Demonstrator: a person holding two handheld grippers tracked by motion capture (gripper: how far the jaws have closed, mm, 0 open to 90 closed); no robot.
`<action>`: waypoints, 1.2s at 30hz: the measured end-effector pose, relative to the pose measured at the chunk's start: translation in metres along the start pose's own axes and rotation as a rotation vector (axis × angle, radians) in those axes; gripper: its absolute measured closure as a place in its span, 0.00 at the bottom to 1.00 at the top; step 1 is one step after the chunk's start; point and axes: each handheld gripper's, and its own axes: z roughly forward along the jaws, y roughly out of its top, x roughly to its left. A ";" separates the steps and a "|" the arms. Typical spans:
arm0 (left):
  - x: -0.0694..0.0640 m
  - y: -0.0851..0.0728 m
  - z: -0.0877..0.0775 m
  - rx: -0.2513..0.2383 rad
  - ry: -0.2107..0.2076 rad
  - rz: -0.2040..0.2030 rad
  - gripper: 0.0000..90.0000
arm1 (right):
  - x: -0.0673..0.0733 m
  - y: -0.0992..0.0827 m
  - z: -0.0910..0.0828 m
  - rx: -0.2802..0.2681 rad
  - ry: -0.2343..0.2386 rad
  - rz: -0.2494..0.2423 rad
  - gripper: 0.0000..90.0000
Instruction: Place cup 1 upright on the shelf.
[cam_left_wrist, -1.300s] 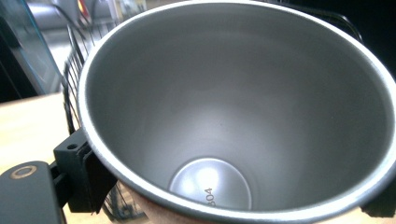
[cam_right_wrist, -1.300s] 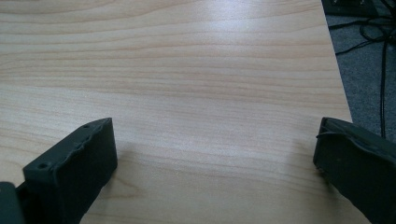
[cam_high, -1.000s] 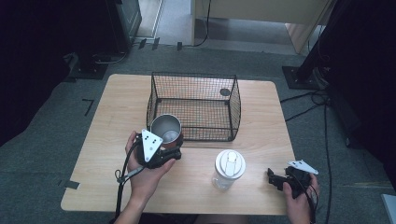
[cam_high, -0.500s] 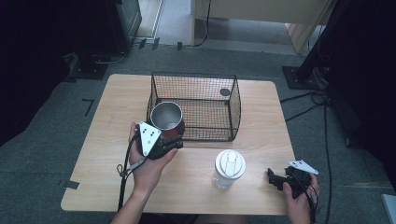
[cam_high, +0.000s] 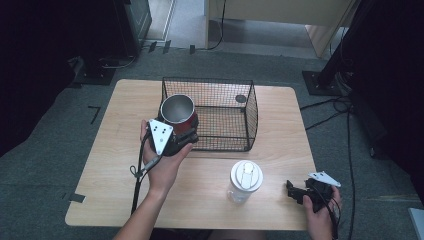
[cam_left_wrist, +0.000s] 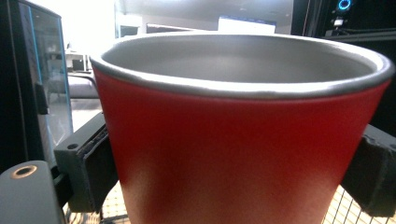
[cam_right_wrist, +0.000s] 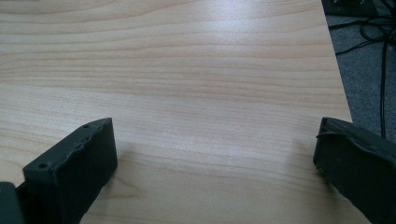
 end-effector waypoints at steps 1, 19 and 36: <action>0.000 0.000 0.002 0.000 -0.002 -0.005 0.09 | 0.000 0.000 0.000 0.000 0.000 0.000 0.00; 0.005 0.000 0.044 -0.031 0.025 -0.014 0.09 | 0.000 0.000 0.000 0.000 0.000 -0.001 0.00; 0.009 -0.009 0.085 -0.005 0.047 0.009 0.09 | 0.000 0.000 0.000 0.001 0.000 0.001 0.00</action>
